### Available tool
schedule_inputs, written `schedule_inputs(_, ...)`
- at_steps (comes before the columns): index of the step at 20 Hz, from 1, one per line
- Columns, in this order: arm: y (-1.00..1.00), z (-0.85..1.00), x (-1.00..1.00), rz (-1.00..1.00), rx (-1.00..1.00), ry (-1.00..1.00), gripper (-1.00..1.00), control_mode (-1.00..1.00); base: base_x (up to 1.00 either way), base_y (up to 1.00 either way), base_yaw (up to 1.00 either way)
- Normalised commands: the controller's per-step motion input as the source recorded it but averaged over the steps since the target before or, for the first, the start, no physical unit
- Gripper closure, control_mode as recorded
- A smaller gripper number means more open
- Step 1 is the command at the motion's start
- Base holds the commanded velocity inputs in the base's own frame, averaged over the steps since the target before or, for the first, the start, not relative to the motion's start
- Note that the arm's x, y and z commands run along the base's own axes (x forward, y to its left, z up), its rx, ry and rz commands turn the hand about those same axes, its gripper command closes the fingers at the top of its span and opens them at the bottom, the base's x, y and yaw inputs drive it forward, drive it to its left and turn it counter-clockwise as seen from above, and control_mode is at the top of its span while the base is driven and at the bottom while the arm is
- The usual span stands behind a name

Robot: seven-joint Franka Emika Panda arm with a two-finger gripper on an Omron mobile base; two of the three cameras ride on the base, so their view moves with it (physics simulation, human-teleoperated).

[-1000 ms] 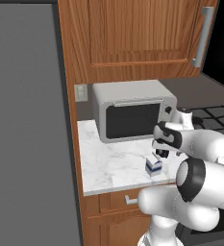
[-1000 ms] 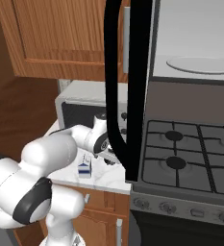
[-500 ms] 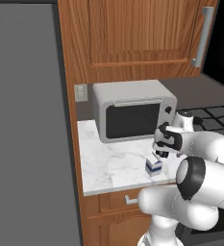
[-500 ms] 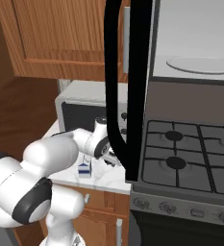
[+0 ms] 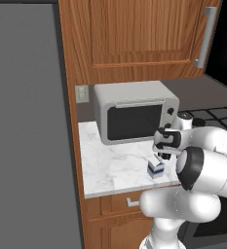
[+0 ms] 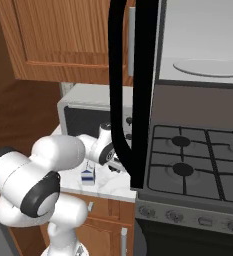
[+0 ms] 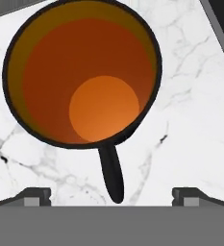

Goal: Place the microwavable item in the microwave. Then, close the microwave door and press the start button.

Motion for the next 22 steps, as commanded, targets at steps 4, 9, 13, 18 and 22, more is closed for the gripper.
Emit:
schedule_inputs(4,0.0,-0.09,0.05,0.0,0.0,0.0,-1.0,-1.0,0.0,0.0,0.0)
schedule_inputs(9,0.0,-0.09,0.01,0.0,0.0,0.0,-1.0,-1.0,0.0,0.0,0.0)
schedule_inputs(13,0.0,-0.06,0.0,0.0,0.0,-0.02,-1.0,-1.0,0.0,0.0,0.0)
schedule_inputs(18,0.0,-0.01,0.06,0.0,0.0,-0.01,-1.0,-1.0,0.0,0.0,0.0)
schedule_inputs(22,0.0,0.0,0.07,0.0,0.0,0.0,-1.0,-1.0,0.0,0.0,0.0)
